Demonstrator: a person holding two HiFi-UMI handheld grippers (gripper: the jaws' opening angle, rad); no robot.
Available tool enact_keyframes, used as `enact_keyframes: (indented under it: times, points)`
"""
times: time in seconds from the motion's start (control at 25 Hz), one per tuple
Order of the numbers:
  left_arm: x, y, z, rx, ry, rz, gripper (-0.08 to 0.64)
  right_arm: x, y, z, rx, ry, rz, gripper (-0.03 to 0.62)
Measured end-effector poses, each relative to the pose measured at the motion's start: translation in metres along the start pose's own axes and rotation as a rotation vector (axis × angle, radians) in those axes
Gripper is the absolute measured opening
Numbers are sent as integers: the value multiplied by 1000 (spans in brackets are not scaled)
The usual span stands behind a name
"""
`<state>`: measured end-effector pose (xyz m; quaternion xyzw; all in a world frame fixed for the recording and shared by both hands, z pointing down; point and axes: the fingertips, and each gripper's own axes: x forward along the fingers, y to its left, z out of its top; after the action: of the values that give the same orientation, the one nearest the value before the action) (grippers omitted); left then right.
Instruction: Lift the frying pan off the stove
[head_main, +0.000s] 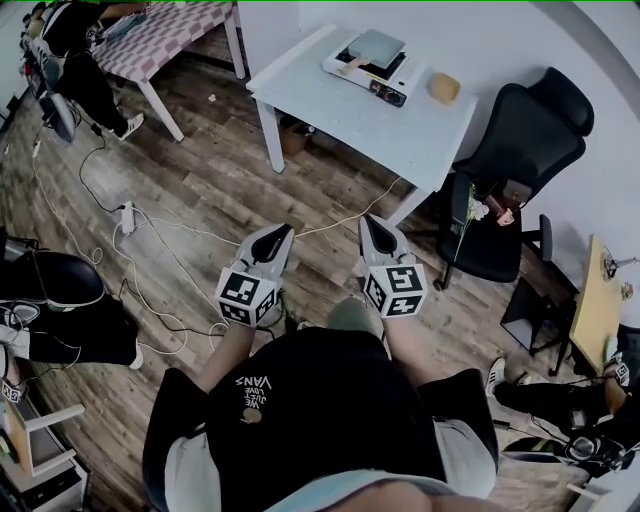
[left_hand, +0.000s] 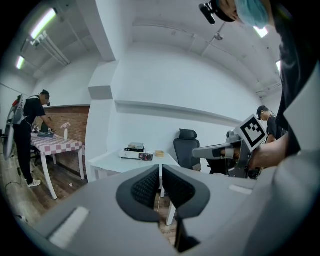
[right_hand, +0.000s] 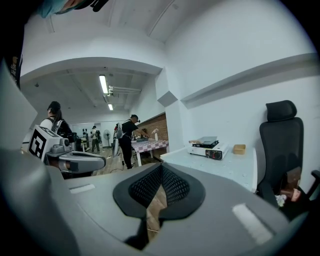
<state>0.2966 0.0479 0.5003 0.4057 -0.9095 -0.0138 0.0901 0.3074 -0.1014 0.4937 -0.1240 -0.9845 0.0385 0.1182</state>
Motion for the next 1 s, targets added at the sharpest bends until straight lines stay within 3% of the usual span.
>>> enact_keyframes:
  times: [0.24,1.0]
  points:
    - [31,12,-5,-27,18,10,17,20,-19,0,5,21,13,3]
    - [188,52,11,-59,30,99,18,137,-145,27,6,54,93,3]
